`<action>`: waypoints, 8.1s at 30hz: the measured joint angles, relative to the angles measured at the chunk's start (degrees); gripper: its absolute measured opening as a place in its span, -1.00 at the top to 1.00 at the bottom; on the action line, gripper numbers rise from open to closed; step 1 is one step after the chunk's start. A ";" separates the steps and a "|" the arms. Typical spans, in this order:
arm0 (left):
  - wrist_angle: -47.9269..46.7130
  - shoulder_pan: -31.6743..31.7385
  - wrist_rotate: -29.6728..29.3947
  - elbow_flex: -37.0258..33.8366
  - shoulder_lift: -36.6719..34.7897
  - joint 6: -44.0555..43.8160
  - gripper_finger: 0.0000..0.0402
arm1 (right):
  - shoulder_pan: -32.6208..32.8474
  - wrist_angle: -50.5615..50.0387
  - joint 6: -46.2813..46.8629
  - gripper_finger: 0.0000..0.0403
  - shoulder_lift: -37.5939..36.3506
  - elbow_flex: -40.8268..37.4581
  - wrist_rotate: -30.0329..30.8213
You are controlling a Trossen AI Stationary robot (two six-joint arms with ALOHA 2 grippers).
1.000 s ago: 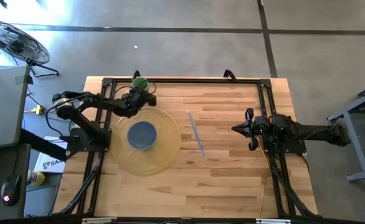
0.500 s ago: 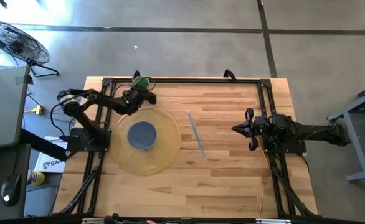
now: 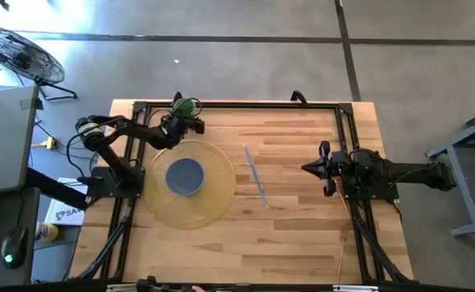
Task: Pick & Place Utensil
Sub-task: Put the green cup to the top right of the blue bowl on the brown mat
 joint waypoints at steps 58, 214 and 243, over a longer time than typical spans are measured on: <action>31.87 2.62 9.78 -5.44 7.33 15.88 -0.70 | 0.01 0.00 -0.01 1.00 0.00 0.00 -0.02; -33.32 7.13 93.99 20.48 9.99 79.29 -0.92 | 0.01 0.00 -0.02 1.00 0.02 0.00 -0.02; -37.45 7.13 90.16 20.48 7.37 79.49 -0.92 | 0.01 0.00 -0.02 1.00 0.02 0.00 -0.02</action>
